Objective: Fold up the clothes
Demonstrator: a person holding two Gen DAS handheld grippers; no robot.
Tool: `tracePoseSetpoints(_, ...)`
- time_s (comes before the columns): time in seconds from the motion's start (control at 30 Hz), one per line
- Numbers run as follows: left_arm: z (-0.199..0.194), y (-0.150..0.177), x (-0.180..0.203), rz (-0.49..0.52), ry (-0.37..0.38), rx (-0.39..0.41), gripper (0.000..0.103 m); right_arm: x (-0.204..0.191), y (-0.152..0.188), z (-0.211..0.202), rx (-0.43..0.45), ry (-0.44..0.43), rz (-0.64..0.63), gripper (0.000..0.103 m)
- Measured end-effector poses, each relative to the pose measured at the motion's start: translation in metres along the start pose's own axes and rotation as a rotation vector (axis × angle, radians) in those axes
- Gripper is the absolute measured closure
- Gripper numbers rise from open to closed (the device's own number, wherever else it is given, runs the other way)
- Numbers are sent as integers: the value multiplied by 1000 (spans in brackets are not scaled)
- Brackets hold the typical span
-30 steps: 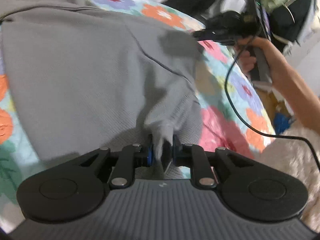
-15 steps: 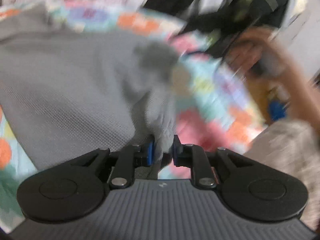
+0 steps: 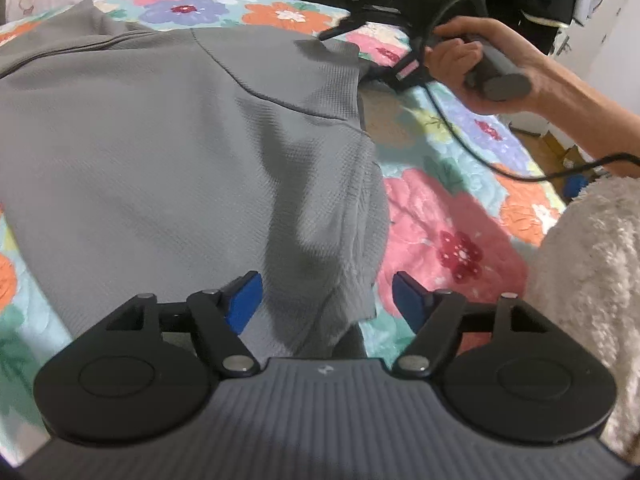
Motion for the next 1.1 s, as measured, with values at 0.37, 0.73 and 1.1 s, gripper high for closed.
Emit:
tracePoseSetpoints(0.37, 7, -7, -4, -110, 90, -164, 83, -61, -18, -39, 319, 108, -562, 98)
tracePoseSetpoints(0.73, -17, -15, -13, -133, 140, -90, 48, -27, -21, -33, 323, 368, -582, 75)
tracePoseSetpoints(1.1, -98, -35, -128, -366, -134, 124, 37, -133, 32, -57, 349, 171, -873, 56)
Point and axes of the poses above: each gripper's, at about its wrist camera, not at the fingertips, and z roughly the way its jaws point, x to its right, y to its underside, the point moved 5 cm from there along z, roughly the way its jaws point, and after that the axes turned 8 degrees about x, right-handed, at the moved point
